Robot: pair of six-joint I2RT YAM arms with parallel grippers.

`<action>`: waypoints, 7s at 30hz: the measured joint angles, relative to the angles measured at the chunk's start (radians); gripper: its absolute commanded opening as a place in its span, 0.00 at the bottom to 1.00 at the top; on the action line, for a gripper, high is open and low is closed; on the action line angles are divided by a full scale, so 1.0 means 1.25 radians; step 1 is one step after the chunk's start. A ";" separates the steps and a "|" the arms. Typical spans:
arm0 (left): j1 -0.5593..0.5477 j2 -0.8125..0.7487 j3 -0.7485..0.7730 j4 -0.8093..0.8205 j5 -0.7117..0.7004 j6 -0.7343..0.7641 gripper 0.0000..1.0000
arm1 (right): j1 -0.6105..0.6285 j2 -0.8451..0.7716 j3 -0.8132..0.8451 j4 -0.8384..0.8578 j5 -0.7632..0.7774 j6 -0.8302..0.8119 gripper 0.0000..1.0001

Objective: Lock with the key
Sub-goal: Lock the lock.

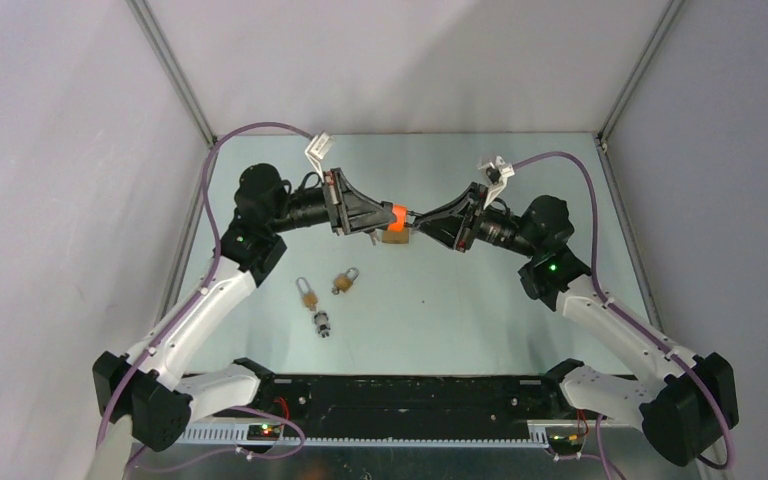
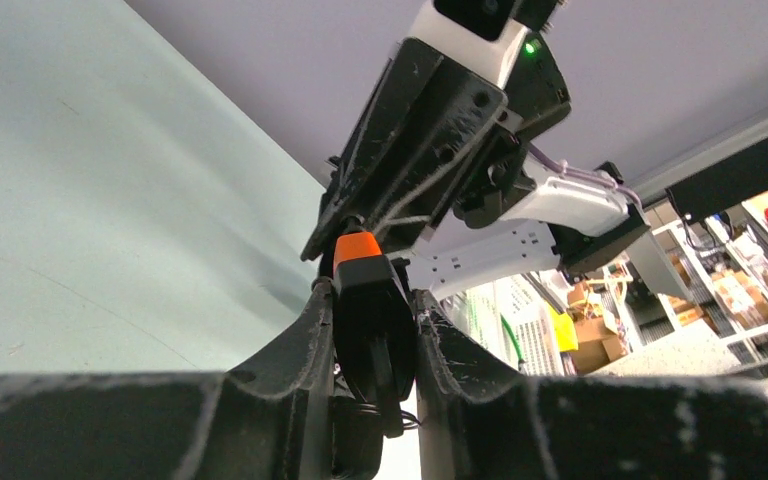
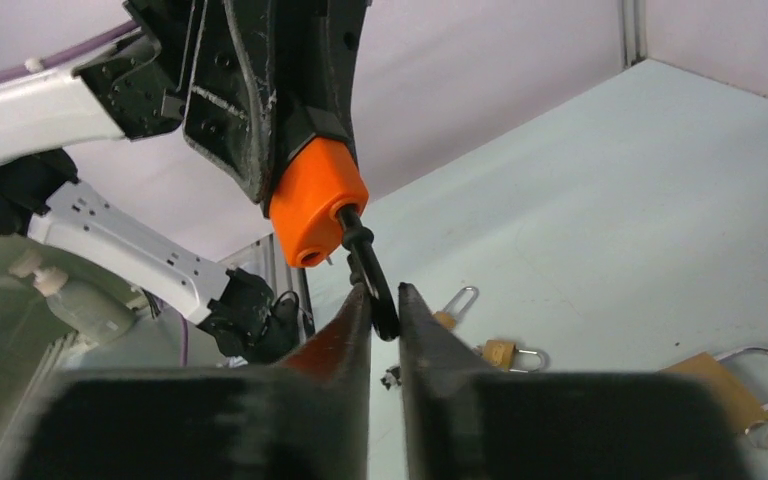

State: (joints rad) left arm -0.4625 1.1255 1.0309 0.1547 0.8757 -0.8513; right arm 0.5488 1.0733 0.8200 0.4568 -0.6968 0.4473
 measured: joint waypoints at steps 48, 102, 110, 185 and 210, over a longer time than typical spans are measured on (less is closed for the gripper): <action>-0.053 -0.006 -0.050 0.086 -0.124 0.206 0.00 | 0.027 0.039 -0.002 0.055 0.045 0.235 0.00; -0.144 -0.005 -0.190 0.175 -0.320 0.131 0.00 | -0.056 0.008 -0.006 -0.144 0.049 0.221 0.51; -0.149 -0.013 -0.188 0.119 -0.325 0.029 0.00 | -0.056 -0.066 -0.064 -0.060 0.102 0.251 0.74; -0.219 0.062 -0.260 0.552 -0.690 -0.395 0.72 | 0.114 0.051 -0.099 0.308 0.606 0.436 0.00; -0.095 -0.070 -0.230 0.357 -0.171 0.067 0.69 | 0.023 -0.093 -0.057 0.070 0.292 0.272 0.00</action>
State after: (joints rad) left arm -0.5816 1.0378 0.7429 0.6010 0.6621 -0.7681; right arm 0.5774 0.9569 0.7483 0.5438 -0.3313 0.7876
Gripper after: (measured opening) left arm 0.716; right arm 0.046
